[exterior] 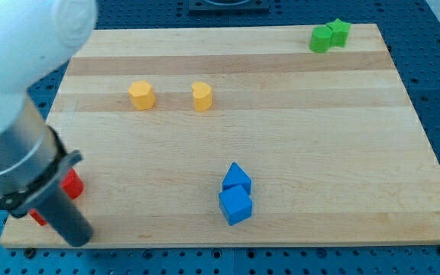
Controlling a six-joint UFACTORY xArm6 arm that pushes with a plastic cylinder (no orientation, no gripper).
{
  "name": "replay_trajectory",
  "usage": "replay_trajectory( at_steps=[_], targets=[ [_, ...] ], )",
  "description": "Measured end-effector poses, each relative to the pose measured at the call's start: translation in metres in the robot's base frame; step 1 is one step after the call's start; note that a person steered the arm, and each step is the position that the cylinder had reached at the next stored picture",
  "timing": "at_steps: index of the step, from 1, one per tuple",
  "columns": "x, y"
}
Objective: Push the red blocks horizontally towards the left center
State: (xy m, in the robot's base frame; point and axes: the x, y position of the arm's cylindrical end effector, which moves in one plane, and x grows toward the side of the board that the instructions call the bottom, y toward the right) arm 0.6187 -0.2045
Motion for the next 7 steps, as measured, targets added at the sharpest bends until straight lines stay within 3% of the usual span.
replay_trajectory(
  at_steps=[4, 7],
  targets=[
    [-0.005, -0.094],
    [-0.024, -0.028]
  ],
)
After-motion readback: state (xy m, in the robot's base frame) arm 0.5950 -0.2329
